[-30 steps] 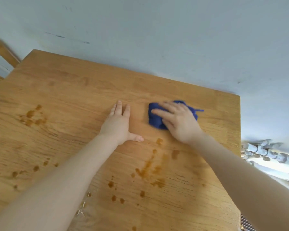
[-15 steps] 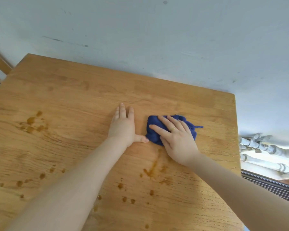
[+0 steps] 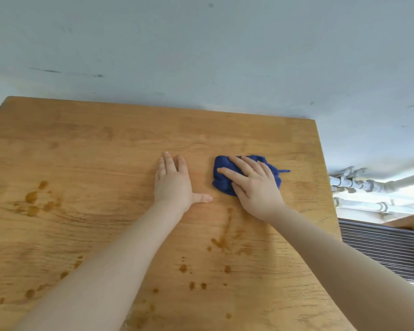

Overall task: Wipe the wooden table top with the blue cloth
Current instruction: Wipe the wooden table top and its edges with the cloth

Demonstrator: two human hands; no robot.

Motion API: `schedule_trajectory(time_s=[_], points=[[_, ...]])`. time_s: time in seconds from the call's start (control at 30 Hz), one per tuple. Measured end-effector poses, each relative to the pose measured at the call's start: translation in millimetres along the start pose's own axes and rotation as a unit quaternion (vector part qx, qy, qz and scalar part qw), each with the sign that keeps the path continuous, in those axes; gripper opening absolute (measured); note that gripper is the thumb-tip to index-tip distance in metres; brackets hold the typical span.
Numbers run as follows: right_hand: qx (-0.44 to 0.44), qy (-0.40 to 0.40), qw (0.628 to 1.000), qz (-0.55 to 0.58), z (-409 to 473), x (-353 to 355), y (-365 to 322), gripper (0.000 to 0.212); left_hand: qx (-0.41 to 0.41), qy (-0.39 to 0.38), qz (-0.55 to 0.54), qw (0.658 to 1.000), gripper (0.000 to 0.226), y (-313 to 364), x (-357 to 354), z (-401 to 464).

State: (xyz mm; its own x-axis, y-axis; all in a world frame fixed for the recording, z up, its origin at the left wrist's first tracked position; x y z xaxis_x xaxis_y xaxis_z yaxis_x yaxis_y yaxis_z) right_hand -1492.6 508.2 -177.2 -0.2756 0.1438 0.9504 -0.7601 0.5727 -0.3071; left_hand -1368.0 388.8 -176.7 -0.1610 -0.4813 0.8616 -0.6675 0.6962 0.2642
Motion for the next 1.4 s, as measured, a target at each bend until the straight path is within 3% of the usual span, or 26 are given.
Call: schedule_trajectory(time_s=[0.17,0.33,0.53,0.67,0.77,1.07,1.4], points=[[0.051,-0.001,0.999,-0.007,-4.7,0.0,8.0,0.039,0.001,-0.046,0.019,0.999,0.125,4.8,1.6,5.6],[-0.090,0.065,0.994,0.000,74.8,6.6,24.2,0.044,-0.014,-0.096,0.024,0.995,0.117,12.2,3.7,14.3],[-0.223,0.067,0.972,0.001,120.4,7.9,30.4,0.038,-0.016,-0.083,0.007,0.996,0.120,10.0,0.2,14.6],[-0.092,0.084,0.992,-0.007,55.8,3.6,-2.5,0.040,-0.008,-0.086,-0.002,0.996,0.118,12.0,2.5,13.5],[-0.030,0.044,0.999,-0.004,40.6,-0.1,-3.9,0.041,-0.003,-0.084,-0.010,0.996,0.117,11.9,2.9,11.6],[-0.111,0.037,0.993,-0.007,148.1,1.3,3.9,0.037,0.008,-0.068,-0.017,0.998,0.118,9.6,2.4,14.8],[0.049,-0.006,0.999,0.012,3.8,13.2,37.6,0.039,0.015,-0.070,-0.026,0.997,0.117,13.6,8.4,10.0]])
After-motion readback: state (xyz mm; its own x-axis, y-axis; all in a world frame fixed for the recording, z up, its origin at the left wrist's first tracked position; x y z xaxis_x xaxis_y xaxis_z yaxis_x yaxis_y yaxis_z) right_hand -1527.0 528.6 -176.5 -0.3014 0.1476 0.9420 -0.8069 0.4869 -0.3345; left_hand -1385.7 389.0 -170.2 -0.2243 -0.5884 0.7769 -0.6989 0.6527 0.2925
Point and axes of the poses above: each hand's wrist, its own z-axis towards the middle knuckle, its own x-axis out of the back of the hand, y = z × x, the point moved 6 cm from there along z, towards the middle knuckle, and after that the axes turned 15 degrees about -x, right-handed, at the moved point
